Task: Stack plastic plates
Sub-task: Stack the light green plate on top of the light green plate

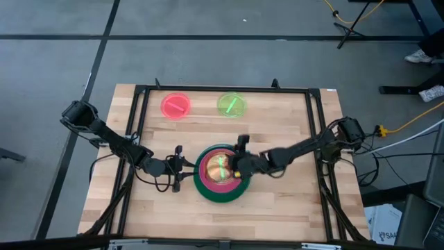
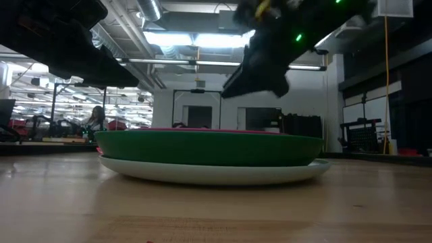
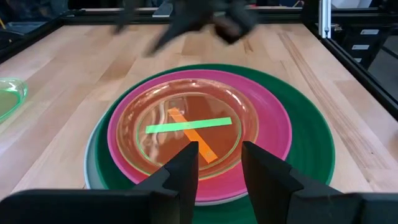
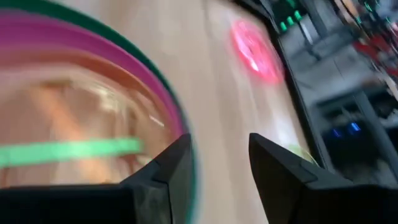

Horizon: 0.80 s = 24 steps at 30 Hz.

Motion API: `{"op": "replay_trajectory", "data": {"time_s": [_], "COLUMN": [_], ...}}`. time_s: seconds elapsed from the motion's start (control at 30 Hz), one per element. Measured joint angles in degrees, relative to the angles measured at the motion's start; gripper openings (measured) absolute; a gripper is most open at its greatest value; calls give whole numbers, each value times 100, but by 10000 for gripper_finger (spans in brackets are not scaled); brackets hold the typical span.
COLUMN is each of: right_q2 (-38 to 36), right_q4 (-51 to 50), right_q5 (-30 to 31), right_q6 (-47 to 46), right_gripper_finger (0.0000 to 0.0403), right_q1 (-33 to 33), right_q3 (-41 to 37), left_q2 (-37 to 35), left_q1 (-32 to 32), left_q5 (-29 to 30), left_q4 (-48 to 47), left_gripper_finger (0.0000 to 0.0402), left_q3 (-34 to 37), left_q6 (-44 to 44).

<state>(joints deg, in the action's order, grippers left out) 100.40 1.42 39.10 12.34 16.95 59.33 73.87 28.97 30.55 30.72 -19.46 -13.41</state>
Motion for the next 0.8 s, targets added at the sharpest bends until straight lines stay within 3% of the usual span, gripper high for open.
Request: {"op": "replay_trajectory", "data": {"time_s": [0.17, 0.53, 0.8], "right_q2": [0, 0, 0], "right_q4": [-525, -763, -756], "right_q5": [-125, -1852, -2833], "right_q6": [6, -3, 27], "right_gripper_finger": [154, 154, 154], "right_q1": [-776, -2547, -3393], "right_q3": [2, 0, -2], "left_q2": [0, 0, 0], "left_q1": [0, -2, -2], "left_q5": [-1, 1, 1], "left_q4": [0, 0, -1], "left_gripper_finger": [115, 115, 115], "left_q3": [0, 0, 0], "left_q6": [0, -2, -2]}}
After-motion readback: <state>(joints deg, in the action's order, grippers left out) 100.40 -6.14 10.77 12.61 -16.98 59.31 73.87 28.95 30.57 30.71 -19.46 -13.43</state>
